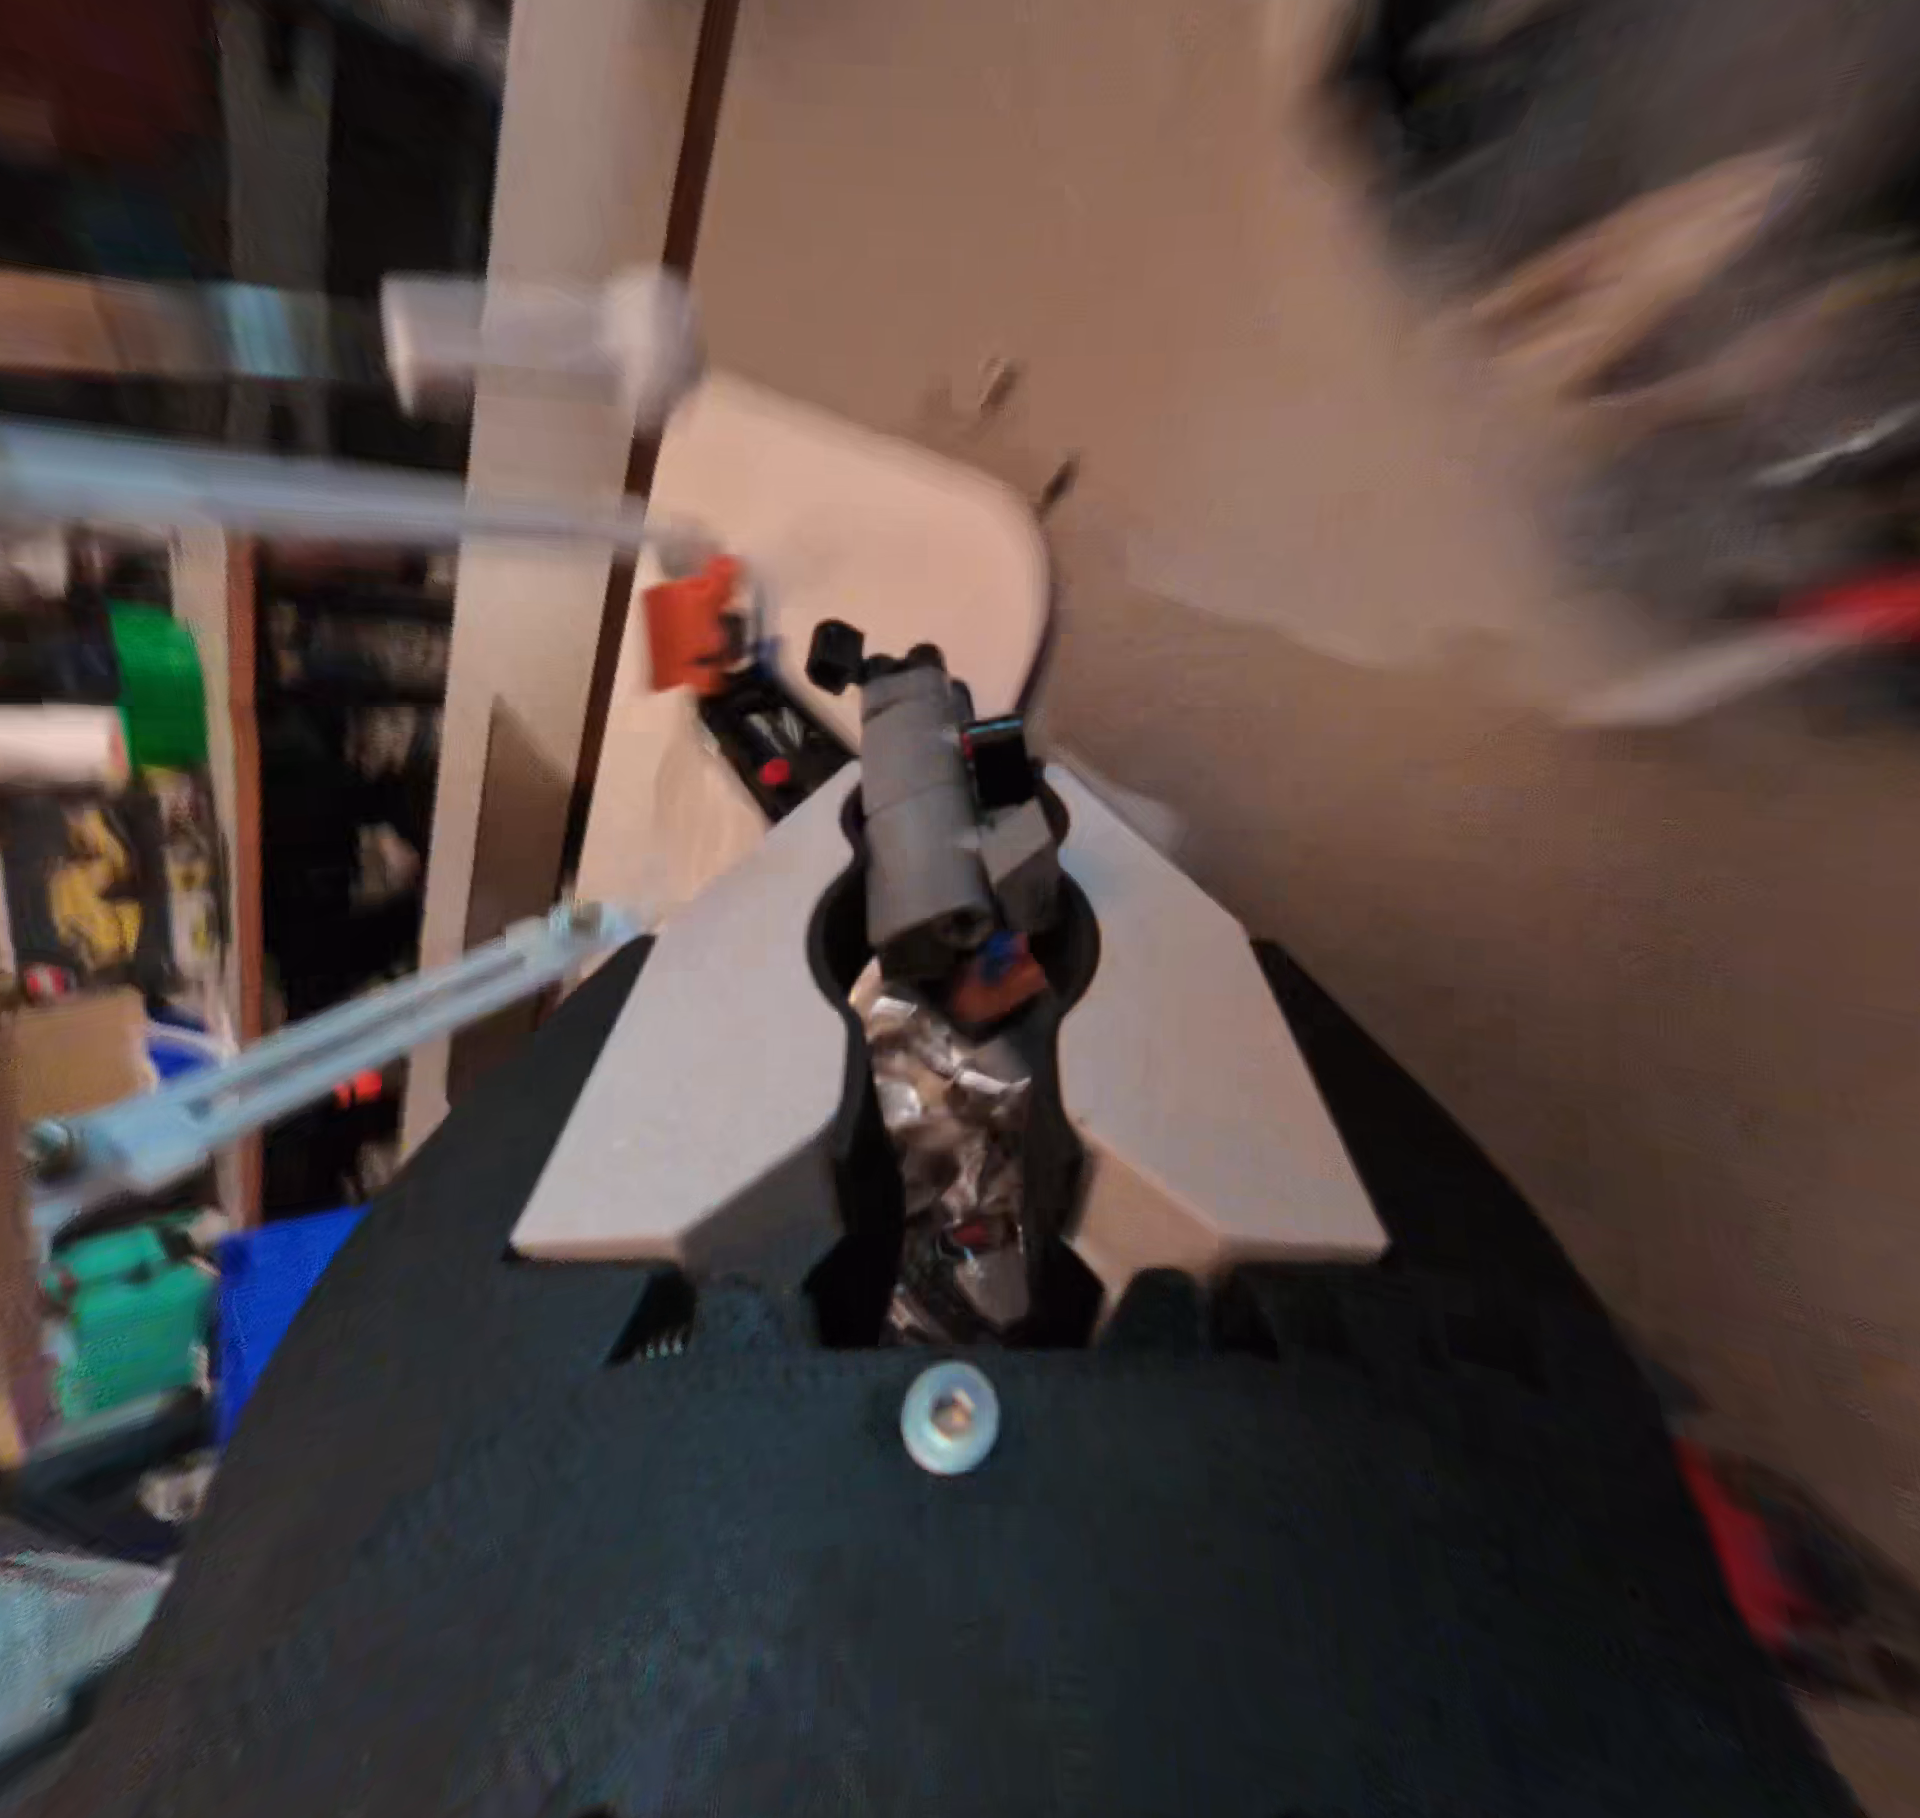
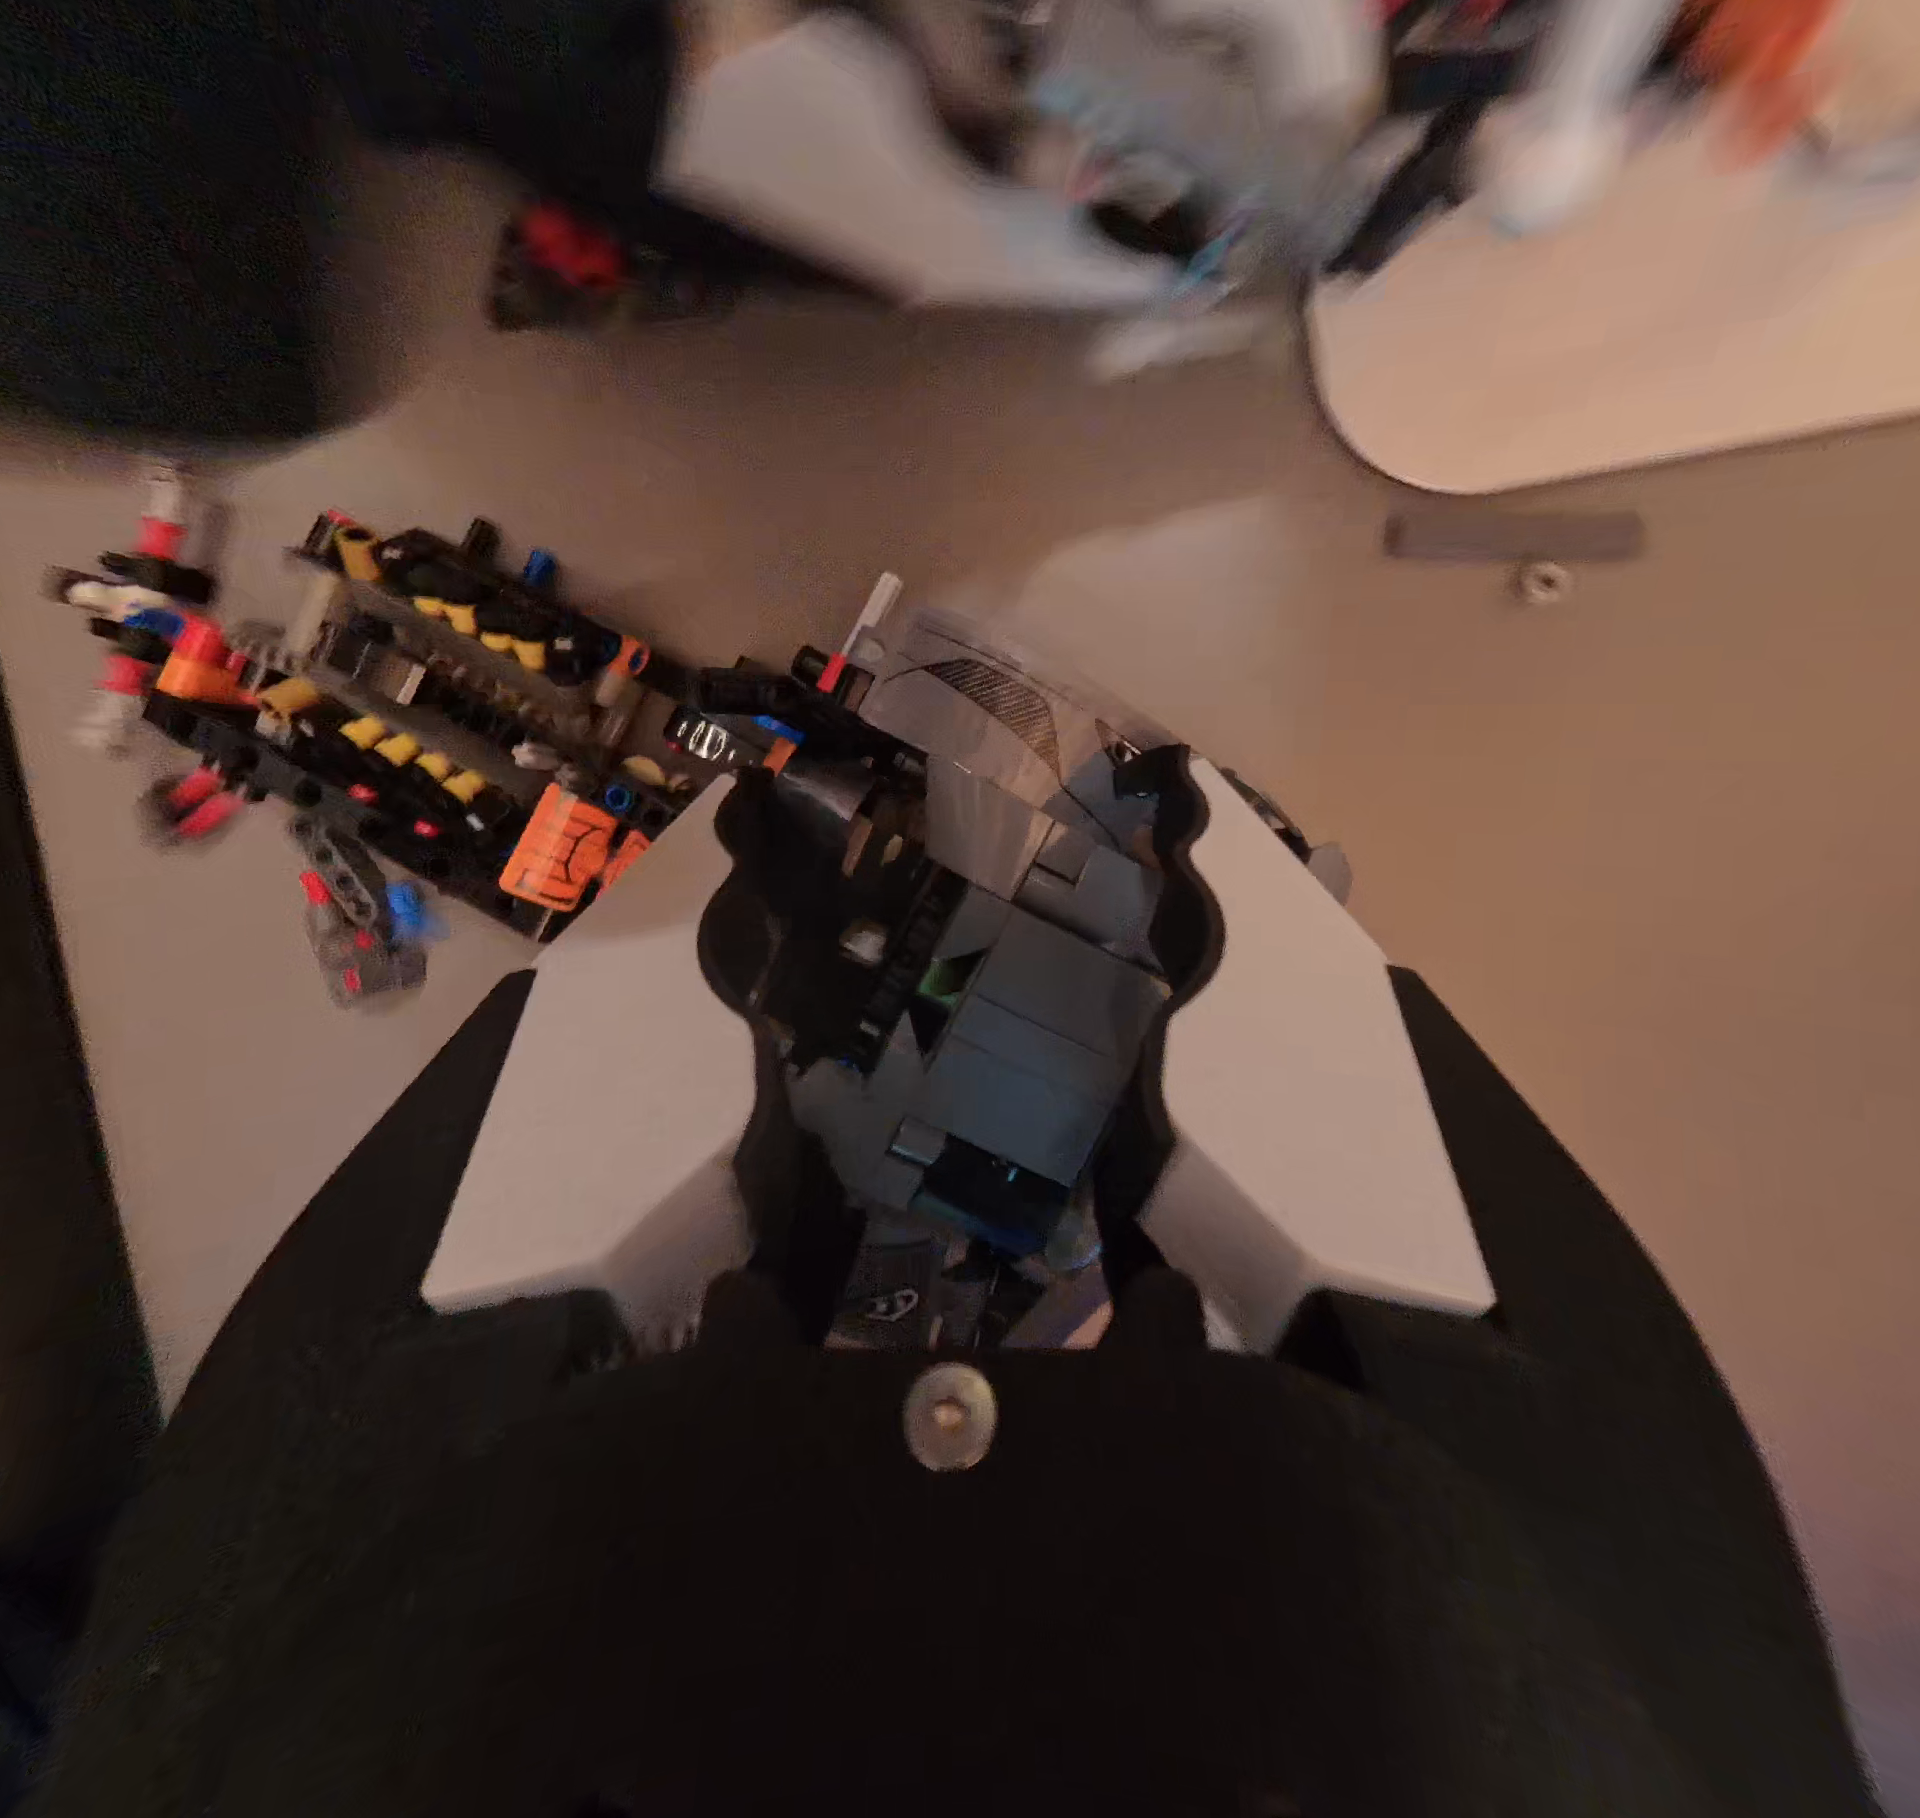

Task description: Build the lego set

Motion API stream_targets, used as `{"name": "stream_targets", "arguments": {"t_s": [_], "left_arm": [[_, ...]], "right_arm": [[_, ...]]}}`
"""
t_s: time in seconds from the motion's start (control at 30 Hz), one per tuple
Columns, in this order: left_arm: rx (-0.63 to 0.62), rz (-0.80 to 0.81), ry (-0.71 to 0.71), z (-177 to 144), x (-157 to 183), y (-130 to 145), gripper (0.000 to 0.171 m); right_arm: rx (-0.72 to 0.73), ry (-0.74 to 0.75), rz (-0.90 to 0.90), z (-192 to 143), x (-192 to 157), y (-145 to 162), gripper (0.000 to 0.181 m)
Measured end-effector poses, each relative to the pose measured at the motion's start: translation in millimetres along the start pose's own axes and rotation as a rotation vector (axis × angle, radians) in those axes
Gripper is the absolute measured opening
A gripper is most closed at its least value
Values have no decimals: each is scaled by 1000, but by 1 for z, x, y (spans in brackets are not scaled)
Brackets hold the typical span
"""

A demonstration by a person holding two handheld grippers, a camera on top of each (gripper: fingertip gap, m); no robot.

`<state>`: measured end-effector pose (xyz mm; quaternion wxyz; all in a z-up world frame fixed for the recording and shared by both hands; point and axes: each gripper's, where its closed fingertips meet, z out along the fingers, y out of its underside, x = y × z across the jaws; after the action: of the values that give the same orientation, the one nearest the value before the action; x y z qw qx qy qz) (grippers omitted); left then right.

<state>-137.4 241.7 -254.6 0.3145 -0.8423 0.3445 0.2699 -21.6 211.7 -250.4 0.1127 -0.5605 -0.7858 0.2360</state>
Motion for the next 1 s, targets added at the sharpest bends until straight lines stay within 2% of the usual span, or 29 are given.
{"name": "stream_targets", "arguments": {"t_s": [0.03,0.07,0.13,0.17,0.23,0.33,0.5,0.57,0.63,0.73,0.83,1.0], "left_arm": [[46,-117,116,3,6,4,23],[141,-207,206,-7,12,-9,22],[206,-141,199,-27,17,-33,23],[221,-139,259,-29,29,-39,23],[164,-72,278,-20,39,-26,23],[242,-181,421,-27,44,-30,24],[410,-269,555,-55,41,-48,25],[421,-273,593,-60,45,-51,26],[376,-264,650,-62,54,-47,29],[321,-277,691,-58,63,-42,45],[275,-284,627,-53,52,-35,66],[348,-299,606,-68,38,-42,62]], "right_arm": [[-12,13,-8,1,-1,-1,74],[-2,18,0,1,2,-3,75],[44,-1,17,-1,6,-2,76],[47,2,11,-1,7,-2,75],[28,13,5,-1,6,-2,76],[26,5,16,-2,7,-3,76],[57,-20,2,-15,2,-9,77],[74,0,1,-22,7,-8,75],[91,15,9,-29,11,-7,74],[132,23,27,-40,15,-9,70],[122,35,21,-44,15,-7,68],[44,85,71,-53,23,9,68]]}}
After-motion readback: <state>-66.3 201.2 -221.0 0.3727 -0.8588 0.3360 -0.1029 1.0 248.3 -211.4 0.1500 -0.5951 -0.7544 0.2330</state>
